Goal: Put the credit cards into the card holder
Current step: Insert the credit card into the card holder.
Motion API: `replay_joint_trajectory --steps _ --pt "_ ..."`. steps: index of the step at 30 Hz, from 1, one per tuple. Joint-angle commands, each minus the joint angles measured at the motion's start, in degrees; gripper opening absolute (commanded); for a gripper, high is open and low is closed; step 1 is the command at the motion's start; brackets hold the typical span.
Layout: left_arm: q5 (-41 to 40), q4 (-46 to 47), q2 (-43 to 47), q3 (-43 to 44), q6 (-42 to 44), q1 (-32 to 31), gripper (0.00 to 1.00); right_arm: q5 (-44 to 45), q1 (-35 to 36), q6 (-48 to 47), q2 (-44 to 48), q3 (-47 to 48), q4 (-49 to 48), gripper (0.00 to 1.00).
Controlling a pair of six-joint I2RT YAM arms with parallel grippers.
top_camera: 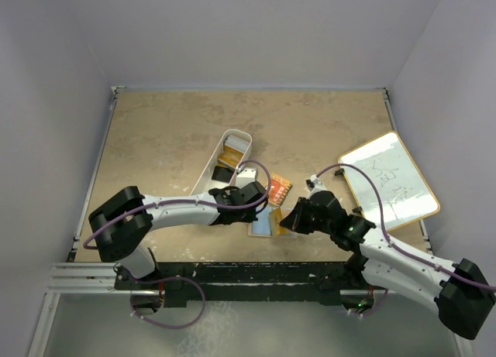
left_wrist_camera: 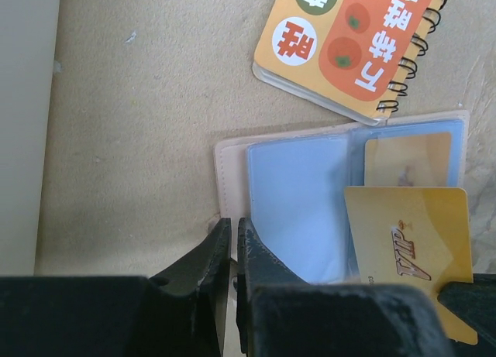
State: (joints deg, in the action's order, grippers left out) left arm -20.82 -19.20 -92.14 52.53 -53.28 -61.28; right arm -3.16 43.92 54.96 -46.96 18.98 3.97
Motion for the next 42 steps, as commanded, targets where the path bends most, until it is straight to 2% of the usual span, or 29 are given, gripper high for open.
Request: replay_joint_trajectory --steps 1,31,42 --pt "-0.87 0.61 -0.31 -0.82 0.94 -0.29 0.03 0.27 -0.03 1.11 -0.97 -0.48 -2.83 0.00" --pt "-0.89 1.52 -0.43 -2.94 0.32 -0.26 0.02 2.81 -0.13 1.85 -3.25 -2.90 -3.87 0.00" --pt "-0.71 1.49 -1.28 -2.80 0.51 -0.26 0.02 4.60 -0.15 0.64 -4.69 -2.49 -1.43 0.00"
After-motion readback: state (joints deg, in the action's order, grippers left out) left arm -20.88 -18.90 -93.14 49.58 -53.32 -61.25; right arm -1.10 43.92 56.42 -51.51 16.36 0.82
